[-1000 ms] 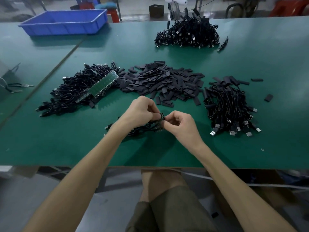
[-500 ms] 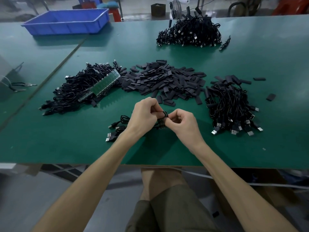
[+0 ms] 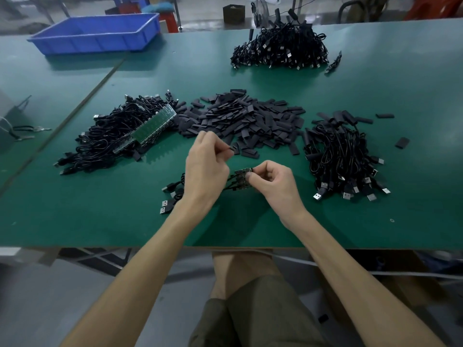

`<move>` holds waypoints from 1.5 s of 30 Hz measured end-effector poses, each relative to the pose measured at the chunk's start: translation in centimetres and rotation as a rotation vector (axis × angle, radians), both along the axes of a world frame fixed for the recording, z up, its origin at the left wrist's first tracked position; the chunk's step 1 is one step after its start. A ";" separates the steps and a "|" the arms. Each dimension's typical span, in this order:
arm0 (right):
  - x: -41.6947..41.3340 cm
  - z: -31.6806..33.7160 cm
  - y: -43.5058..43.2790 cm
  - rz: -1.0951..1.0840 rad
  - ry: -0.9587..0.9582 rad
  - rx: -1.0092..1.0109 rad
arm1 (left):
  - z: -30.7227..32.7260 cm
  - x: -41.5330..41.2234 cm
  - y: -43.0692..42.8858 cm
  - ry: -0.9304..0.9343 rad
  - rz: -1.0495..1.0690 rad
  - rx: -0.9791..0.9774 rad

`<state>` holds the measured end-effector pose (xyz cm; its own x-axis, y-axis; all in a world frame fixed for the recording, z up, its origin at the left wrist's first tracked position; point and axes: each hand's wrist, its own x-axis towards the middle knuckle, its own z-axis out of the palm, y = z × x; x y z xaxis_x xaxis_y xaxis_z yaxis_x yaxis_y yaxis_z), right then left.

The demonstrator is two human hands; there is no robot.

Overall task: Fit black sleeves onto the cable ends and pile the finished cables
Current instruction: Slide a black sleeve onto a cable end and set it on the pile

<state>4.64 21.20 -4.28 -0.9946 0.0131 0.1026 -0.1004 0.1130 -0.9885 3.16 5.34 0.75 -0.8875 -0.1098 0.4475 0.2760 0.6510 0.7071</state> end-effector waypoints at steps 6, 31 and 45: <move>-0.2 -0.2 -0.3 0.077 -0.007 0.139 | 3.3 -0.1 -0.2 0.056 -0.212 0.077; 0.3 1.8 0.4 0.130 -0.067 -0.272 | 0.8 -1.0 -0.7 -0.152 -0.487 0.293; 0.2 1.5 0.6 -0.057 -0.085 -0.448 | 0.0 -1.0 -3.2 -0.409 -0.285 -1.002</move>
